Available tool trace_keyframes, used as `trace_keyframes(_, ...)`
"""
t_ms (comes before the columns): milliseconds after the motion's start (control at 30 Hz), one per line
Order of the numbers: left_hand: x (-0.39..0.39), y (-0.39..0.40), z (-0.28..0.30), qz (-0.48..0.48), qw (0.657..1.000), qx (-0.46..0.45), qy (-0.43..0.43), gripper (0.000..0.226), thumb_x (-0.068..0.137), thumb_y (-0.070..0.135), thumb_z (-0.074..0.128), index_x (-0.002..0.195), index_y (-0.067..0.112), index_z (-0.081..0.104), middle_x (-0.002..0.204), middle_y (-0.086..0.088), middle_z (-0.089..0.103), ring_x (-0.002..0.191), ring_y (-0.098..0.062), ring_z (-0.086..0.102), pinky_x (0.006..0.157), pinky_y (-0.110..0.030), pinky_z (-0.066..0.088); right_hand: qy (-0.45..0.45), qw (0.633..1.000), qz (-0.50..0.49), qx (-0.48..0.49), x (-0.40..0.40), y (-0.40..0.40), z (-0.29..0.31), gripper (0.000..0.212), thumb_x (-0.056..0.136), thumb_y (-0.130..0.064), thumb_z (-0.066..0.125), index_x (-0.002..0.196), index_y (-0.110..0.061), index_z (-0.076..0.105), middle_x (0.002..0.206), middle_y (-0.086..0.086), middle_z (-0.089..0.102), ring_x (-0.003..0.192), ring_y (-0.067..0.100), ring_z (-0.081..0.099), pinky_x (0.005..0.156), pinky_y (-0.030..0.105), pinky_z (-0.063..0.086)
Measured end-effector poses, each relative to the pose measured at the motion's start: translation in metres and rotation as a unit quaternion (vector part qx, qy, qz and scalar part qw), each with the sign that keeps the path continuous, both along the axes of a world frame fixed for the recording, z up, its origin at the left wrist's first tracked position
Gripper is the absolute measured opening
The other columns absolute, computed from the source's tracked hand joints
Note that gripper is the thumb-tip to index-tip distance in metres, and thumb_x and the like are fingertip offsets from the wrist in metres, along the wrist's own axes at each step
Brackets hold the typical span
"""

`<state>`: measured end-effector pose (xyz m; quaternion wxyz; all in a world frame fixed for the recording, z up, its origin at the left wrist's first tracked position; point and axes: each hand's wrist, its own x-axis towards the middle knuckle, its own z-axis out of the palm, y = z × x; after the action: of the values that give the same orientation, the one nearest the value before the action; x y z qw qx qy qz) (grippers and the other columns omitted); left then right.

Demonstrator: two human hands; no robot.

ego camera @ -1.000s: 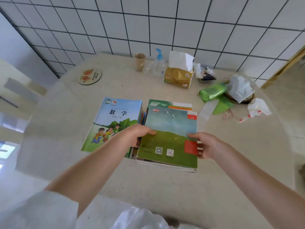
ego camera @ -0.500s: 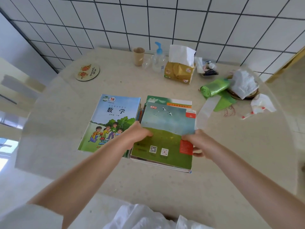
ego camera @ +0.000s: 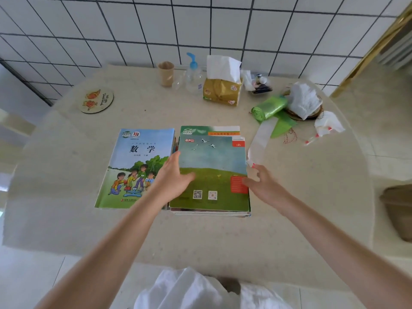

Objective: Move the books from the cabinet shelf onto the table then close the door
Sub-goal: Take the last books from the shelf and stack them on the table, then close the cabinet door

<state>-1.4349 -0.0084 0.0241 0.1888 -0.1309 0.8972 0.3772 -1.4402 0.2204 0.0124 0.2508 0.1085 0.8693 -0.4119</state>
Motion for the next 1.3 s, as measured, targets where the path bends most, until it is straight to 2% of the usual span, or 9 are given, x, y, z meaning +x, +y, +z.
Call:
trace_keyframes(33,0.003,0.004,0.003,-0.022,0.998,-0.036,0.041,0.072,0.091,0.029,0.061,0.151,0.021,0.021,0.155,0.002,0.030,0.133,-0.017,0.042,0.109,-0.037,0.037,0.043,0.999,-0.004,0.022,0.007,0.002,-0.001,0.055,0.094,-0.023,0.053,0.144,-0.015,0.031,0.143,0.010,0.044,0.124,0.028,0.047,0.095,0.034,0.038)
trace_keyframes(100,0.010,0.013,0.006,-0.047,0.990,-0.060,0.120,0.062,0.093,0.027,0.059,0.148,0.022,0.030,0.153,0.004,0.033,0.139,-0.017,0.034,0.111,-0.032,0.027,0.109,0.993,0.010,0.040,0.023,0.003,-0.003,0.055,0.093,-0.020,0.053,0.144,-0.017,0.032,0.143,0.010,0.046,0.125,0.029,0.048,0.098,0.036,0.039)
trace_keyframes(200,0.018,0.028,0.003,-0.096,0.977,-0.033,0.190,0.052,0.093,0.022,0.058,0.142,0.021,0.039,0.145,0.002,0.045,0.127,-0.022,0.050,0.109,-0.030,0.034,0.168,0.985,-0.001,0.039,0.048,0.002,-0.008,0.055,0.093,-0.017,0.053,0.144,-0.019,0.033,0.142,0.005,0.047,0.128,0.024,0.046,0.103,0.035,0.038)
trace_keyframes(333,0.032,0.042,-0.007,-0.198,0.945,0.017,0.260,0.044,0.089,0.009,0.063,0.132,0.014,0.055,0.126,-0.001,0.061,0.113,-0.012,0.056,0.096,-0.009,0.039,0.201,0.974,-0.074,0.075,0.089,0.003,-0.022,0.049,0.094,-0.014,0.052,0.141,-0.011,0.040,0.141,0.007,0.049,0.129,0.024,0.046,0.104,0.029,0.034)
trace_keyframes(400,0.041,0.049,-0.013,-0.260,0.925,0.045,0.273,0.039,0.088,0.008,0.062,0.126,0.014,0.059,0.121,0.003,0.064,0.111,-0.009,0.058,0.095,-0.019,0.045,0.209,0.966,-0.126,0.088,0.114,0.003,-0.029,0.048,0.093,-0.013,0.054,0.139,-0.009,0.043,0.139,0.009,0.052,0.127,0.025,0.049,0.104,0.030,0.036)
trace_keyframes(567,0.076,0.077,-0.028,-0.376,0.902,0.101,0.187,0.027,0.089,0.012,0.061,0.114,0.022,0.067,0.113,0.012,0.068,0.107,-0.005,0.060,0.096,-0.028,0.047,0.213,0.935,-0.260,0.110,0.184,-0.005,-0.037,0.043,0.090,-0.008,0.055,0.133,-0.010,0.050,0.130,0.009,0.058,0.120,0.026,0.055,0.099,0.035,0.043)
trace_keyframes(733,0.123,0.105,-0.043,-0.494,0.858,0.091,0.104,0.026,0.088,0.013,0.060,0.111,0.022,0.068,0.107,0.009,0.071,0.099,-0.012,0.064,0.090,-0.035,0.051,0.202,0.895,-0.369,0.146,0.268,-0.009,-0.044,0.039,0.089,-0.006,0.056,0.128,-0.010,0.054,0.122,0.005,0.062,0.111,0.020,0.059,0.087,0.017,0.036)
trace_keyframes(1000,0.238,0.148,-0.054,-0.674,0.734,0.081,0.022,0.027,0.086,0.010,0.058,0.106,0.024,0.069,0.099,0.013,0.070,0.092,-0.007,0.064,0.085,-0.027,0.051,0.156,0.788,-0.567,0.182,0.436,-0.034,-0.054,0.039,0.089,-0.006,0.057,0.127,-0.013,0.053,0.112,0.000,0.066,0.103,0.017,0.063,0.085,0.026,0.045)
trace_keyframes(1300,0.452,0.193,-0.070,-0.806,0.580,0.104,-0.051,0.027,0.087,0.007,0.062,0.098,0.031,0.067,0.086,0.017,0.070,0.081,-0.004,0.067,0.071,-0.010,0.048,0.064,0.655,-0.719,0.223,0.687,-0.086,-0.047,0.038,0.091,-0.008,0.056,0.128,-0.011,0.050,0.111,0.000,0.063,0.103,0.014,0.059,0.085,0.019,0.037)
